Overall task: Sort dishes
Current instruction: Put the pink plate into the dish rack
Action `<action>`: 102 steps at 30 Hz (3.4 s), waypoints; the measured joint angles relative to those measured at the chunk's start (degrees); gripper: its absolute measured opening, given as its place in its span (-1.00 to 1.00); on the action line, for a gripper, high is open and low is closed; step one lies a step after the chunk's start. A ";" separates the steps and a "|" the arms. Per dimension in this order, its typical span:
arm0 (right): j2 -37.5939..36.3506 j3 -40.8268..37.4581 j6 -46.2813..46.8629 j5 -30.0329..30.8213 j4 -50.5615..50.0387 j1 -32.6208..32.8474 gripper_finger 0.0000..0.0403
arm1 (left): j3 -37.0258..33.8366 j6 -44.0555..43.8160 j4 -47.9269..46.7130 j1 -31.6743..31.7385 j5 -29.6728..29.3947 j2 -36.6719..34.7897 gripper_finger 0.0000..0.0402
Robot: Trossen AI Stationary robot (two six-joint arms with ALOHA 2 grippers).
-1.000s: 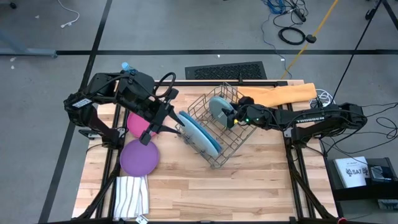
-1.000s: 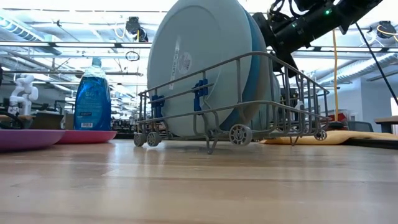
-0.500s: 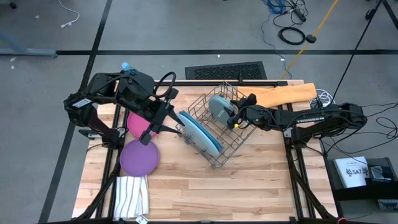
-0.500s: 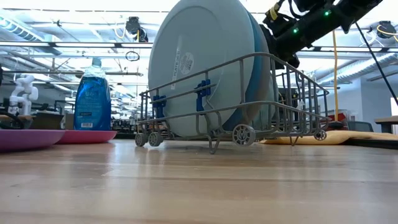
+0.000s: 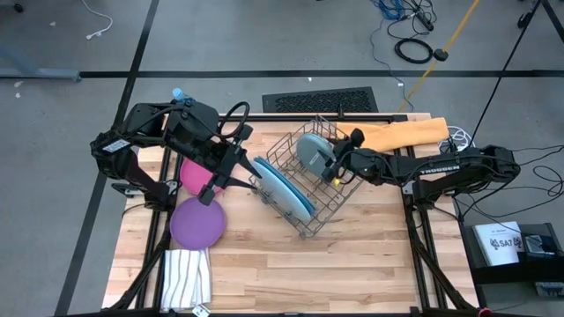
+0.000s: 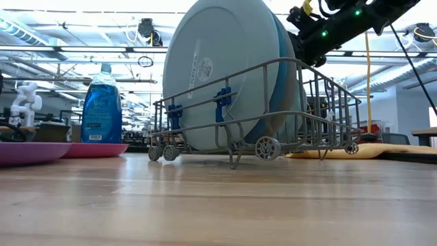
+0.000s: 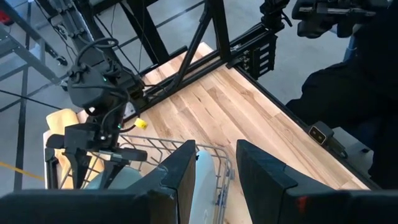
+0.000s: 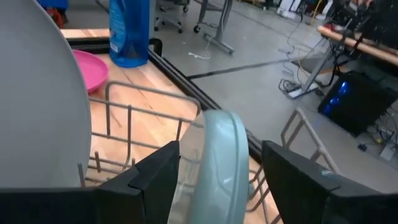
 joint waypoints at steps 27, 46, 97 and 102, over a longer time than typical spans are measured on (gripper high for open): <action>-0.02 0.00 -29.44 -5.15 34.77 3.85 0.10 | -25.96 -42.56 -11.73 -4.64 -28.02 -1.69 -0.41; -4.57 0.01 -26.09 -15.70 19.00 5.28 0.10 | -65.75 -86.76 -2.89 -14.97 -47.42 -12.24 -0.41; -10.24 0.02 -25.90 -15.42 16.01 6.64 0.10 | -82.27 -69.88 18.53 2.57 -27.75 -11.00 -0.99; -10.24 0.00 -25.92 -15.42 15.98 6.64 0.10 | -81.10 -64.60 12.57 3.19 -36.14 -11.04 -0.93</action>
